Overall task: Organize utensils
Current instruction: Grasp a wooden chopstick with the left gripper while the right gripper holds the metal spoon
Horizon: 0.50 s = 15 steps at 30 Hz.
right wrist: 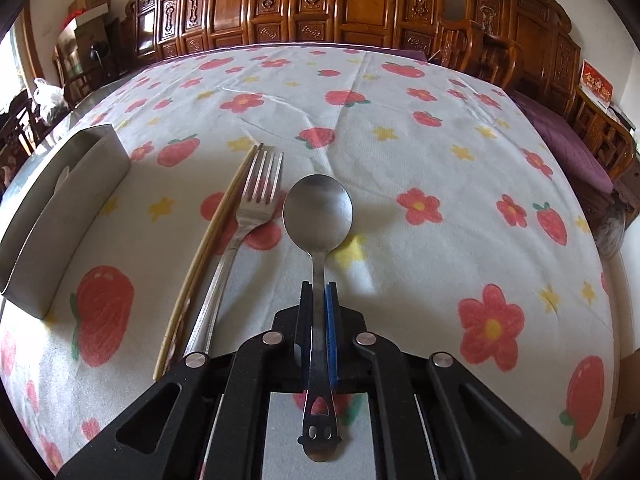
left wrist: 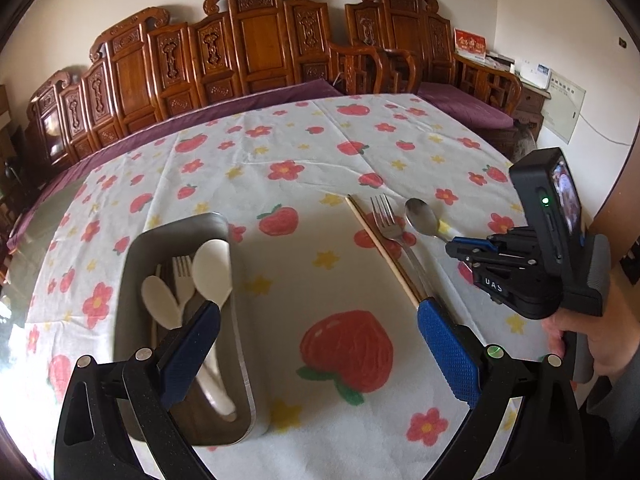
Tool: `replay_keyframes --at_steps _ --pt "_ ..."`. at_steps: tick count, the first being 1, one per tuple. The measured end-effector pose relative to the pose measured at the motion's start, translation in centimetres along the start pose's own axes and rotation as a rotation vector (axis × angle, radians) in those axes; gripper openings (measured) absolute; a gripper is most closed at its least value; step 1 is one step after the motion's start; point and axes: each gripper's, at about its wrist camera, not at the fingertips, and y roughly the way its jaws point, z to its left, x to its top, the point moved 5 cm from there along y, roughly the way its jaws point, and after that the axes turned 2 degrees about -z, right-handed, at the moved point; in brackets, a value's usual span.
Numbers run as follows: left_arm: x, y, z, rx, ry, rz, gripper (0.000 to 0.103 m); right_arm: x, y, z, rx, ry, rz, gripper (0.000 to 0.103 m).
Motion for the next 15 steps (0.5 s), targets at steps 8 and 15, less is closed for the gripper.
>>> replay_keyframes --at_steps 8,15 --pt "0.3 5.0 -3.5 0.022 0.070 0.072 0.095 -0.3 -0.4 -2.2 0.038 0.073 -0.015 0.007" --pt "0.2 8.5 -4.3 0.053 0.082 0.125 0.095 -0.3 -0.3 -2.5 0.066 0.098 -0.016 0.007"
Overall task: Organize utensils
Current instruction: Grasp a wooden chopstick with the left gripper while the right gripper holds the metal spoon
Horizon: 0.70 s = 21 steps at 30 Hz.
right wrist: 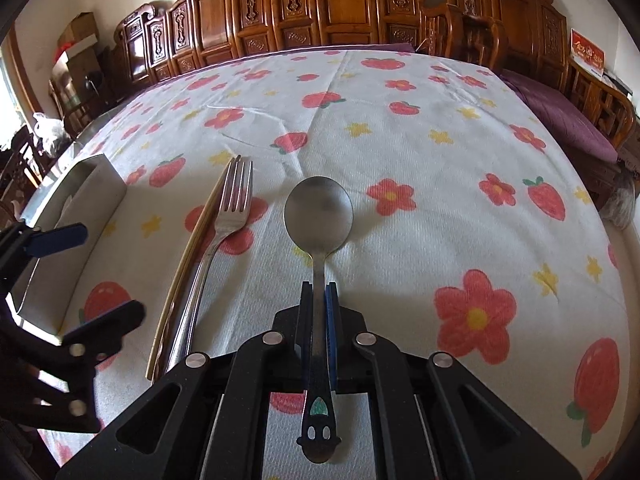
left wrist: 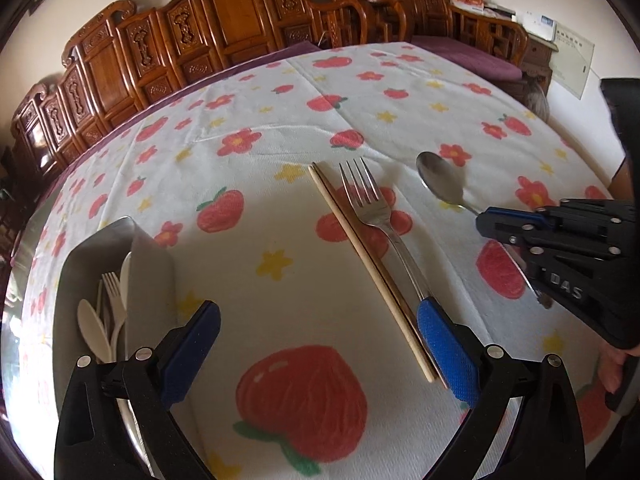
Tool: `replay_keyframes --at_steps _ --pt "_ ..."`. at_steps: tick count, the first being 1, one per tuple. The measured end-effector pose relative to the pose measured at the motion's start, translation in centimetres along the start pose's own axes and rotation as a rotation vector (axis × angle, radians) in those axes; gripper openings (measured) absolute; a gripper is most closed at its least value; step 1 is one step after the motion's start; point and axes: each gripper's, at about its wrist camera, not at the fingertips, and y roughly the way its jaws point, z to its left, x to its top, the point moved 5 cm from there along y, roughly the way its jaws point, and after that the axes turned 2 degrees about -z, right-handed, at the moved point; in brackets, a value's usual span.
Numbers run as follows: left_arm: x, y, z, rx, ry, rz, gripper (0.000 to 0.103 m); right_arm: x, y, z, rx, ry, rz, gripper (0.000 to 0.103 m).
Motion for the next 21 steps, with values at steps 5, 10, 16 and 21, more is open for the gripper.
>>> replay_keyframes --at_steps 5,10,16,21 --pt "0.2 1.7 0.1 0.024 -0.004 0.034 0.095 0.0 0.0 0.1 0.014 0.003 0.000 0.007" --pt "0.3 2.4 0.4 0.047 -0.013 0.047 0.095 0.0 0.0 0.2 0.019 0.007 0.001 0.007" --pt "0.6 2.5 0.5 0.067 -0.011 0.045 0.095 0.0 0.0 0.4 0.024 0.004 0.002 0.007" --pt "1.2 3.5 0.5 0.089 -0.015 0.067 0.092 0.0 0.0 0.5 0.023 0.001 0.001 0.007"
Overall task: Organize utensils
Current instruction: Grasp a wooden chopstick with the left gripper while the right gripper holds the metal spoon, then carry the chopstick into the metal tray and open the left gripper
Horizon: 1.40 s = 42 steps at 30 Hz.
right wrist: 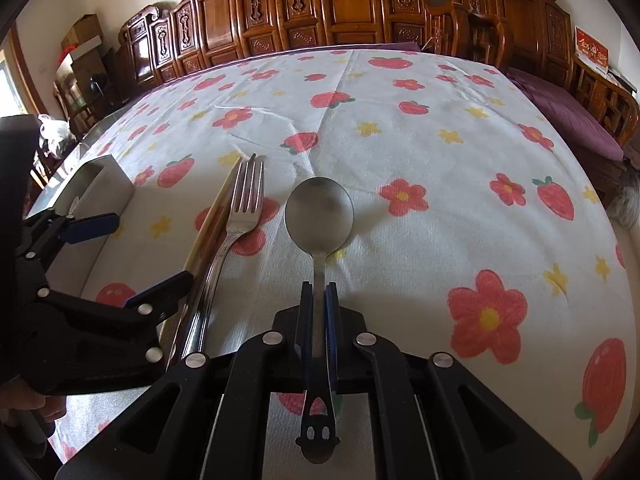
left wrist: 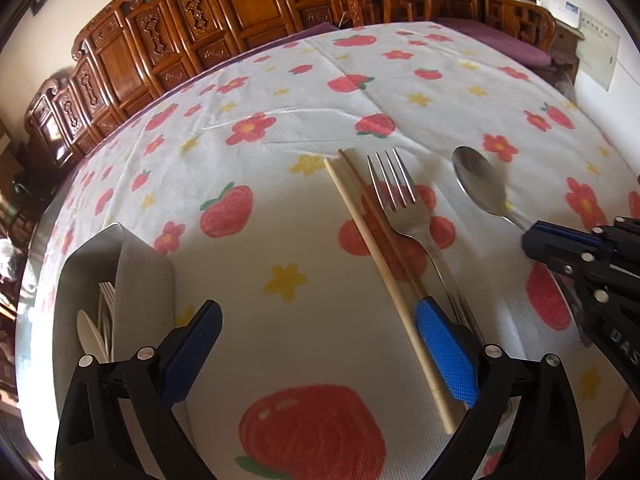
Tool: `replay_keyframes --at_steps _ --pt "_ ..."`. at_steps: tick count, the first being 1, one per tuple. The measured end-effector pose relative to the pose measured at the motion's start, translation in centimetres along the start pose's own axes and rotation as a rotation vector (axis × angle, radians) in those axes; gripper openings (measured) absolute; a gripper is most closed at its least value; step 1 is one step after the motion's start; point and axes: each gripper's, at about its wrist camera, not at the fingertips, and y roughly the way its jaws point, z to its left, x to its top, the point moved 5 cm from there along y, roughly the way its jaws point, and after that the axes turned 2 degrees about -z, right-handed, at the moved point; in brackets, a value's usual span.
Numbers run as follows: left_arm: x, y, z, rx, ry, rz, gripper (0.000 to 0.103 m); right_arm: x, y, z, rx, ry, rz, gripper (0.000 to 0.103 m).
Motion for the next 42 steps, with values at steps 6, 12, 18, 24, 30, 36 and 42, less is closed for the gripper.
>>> replay_keyframes --at_steps 6,12,18,24,30,36,42 --pt "0.3 0.2 0.5 -0.073 -0.059 0.014 0.068 0.1 -0.1 0.1 0.001 -0.001 -0.003 0.007" --pt "-0.1 -0.4 0.0 -0.119 -0.043 0.014 0.023 0.2 0.0 0.2 -0.009 -0.013 -0.001 0.007" --pt "-0.7 -0.6 0.1 -0.127 -0.020 0.019 0.004 0.2 0.2 0.4 -0.028 -0.032 0.001 0.007" --pt "-1.3 -2.4 1.3 -0.143 -0.027 -0.006 0.004 0.2 0.2 0.4 -0.037 -0.040 -0.001 0.007" --pt "-1.3 -4.8 2.7 -0.129 -0.024 -0.050 0.004 0.1 0.0 0.7 -0.040 -0.044 -0.003 0.007" --pt "-1.6 -7.5 4.5 -0.121 -0.038 -0.092 0.004 -0.3 -0.5 1.0 -0.061 -0.057 -0.008 0.007" --pt "-1.9 -9.6 6.1 -0.119 -0.055 -0.125 0.004 -0.6 -0.6 1.2 -0.071 -0.066 -0.004 0.007"
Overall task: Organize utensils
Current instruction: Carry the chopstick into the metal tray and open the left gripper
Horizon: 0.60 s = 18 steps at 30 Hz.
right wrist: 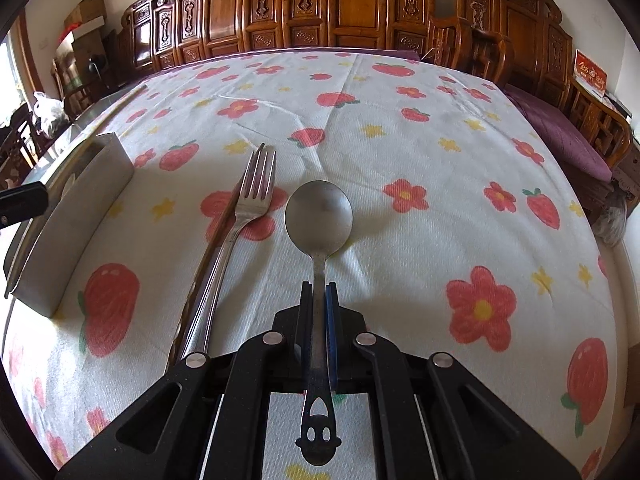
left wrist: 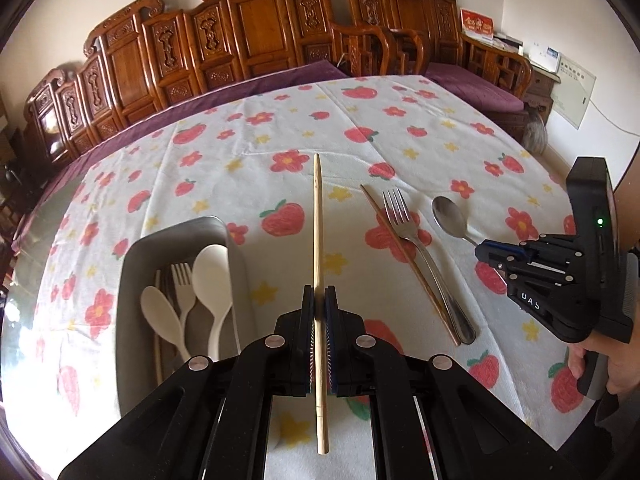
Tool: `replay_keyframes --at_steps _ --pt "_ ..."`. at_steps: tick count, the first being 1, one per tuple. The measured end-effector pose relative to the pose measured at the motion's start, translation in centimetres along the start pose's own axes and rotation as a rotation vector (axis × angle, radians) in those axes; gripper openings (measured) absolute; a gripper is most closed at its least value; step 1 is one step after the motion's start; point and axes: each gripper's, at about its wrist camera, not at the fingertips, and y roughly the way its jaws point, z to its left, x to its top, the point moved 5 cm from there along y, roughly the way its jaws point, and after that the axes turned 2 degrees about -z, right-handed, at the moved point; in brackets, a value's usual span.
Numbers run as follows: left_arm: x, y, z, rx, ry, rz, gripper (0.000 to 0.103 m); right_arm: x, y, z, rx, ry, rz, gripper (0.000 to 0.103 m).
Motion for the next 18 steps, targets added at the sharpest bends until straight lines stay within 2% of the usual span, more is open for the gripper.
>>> replay_keyframes --at_steps 10,18 --pt "-0.1 -1.7 2.1 0.008 -0.026 -0.030 0.004 0.4 -1.7 0.0 0.020 0.023 -0.054 0.007" --pt "-0.4 -2.3 4.8 0.023 -0.062 -0.040 0.004 1.1 -3.3 2.0 0.051 -0.013 -0.091 0.007"
